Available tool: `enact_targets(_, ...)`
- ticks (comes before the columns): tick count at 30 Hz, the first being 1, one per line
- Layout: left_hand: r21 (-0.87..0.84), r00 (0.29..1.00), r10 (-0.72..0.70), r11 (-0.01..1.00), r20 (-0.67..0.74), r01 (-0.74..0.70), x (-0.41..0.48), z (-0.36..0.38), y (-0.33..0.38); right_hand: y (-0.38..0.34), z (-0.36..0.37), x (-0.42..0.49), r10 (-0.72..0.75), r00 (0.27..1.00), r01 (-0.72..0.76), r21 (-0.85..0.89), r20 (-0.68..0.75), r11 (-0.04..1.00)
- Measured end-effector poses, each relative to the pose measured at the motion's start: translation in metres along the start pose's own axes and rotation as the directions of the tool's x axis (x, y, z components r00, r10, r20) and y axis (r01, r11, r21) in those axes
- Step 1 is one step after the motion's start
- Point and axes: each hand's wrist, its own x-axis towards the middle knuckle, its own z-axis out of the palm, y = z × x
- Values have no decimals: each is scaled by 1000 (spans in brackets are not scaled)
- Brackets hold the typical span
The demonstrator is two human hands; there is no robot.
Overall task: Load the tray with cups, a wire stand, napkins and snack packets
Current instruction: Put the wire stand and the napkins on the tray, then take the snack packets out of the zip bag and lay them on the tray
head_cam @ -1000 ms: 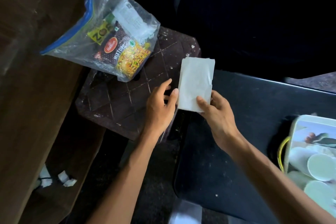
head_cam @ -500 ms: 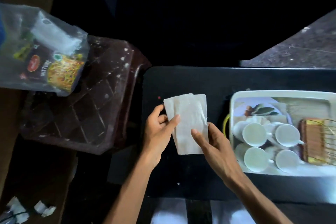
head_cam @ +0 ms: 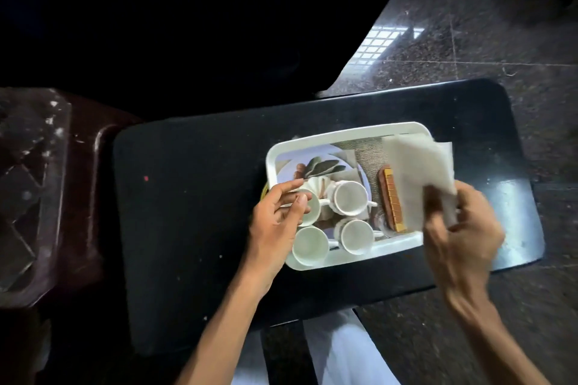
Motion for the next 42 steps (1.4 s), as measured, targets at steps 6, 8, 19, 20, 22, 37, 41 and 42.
enact_targets(6, 52, 999, 44, 998, 29, -45, -7, 46, 3, 58, -15, 19, -19, 1000, 21, -143, 14, 989)
enact_targets(8, 66, 999, 43, 997, 28, -44, -8, 55, 1, 68, -10, 18, -34, 999, 40, -167, 39, 985)
enact_targets(19, 84, 1000, 4, 996, 4, -4, -19, 74, -13, 78, 14, 9, -36, 990, 78, -321, 135, 944)
enact_targets(20, 88, 1000, 1, 996, 4, -1, -20, 75, -14, 76, 17, 9, -27, 990, 72, -341, 136, 937)
enact_targets(22, 95, 1000, 3, 996, 9, -3, -22, 78, -16, 73, 22, 8, -12, 990, 64, -365, 143, 929)
enact_targets(37, 118, 990, 79, 991, -117, -65, -17, 30, -11, 4, 25, -4, -148, 963, 186, -157, 226, 970)
enact_targets(41, 220, 956, 188, 966, -227, -137, -17, -23, -3, -46, 61, -15, -324, 825, 366, -1, 463, 930)
enact_targets(42, 249, 942, 217, 956, -257, -152, -18, -40, -1, -58, 71, -18, -349, 790, 399, 10, 504, 917)
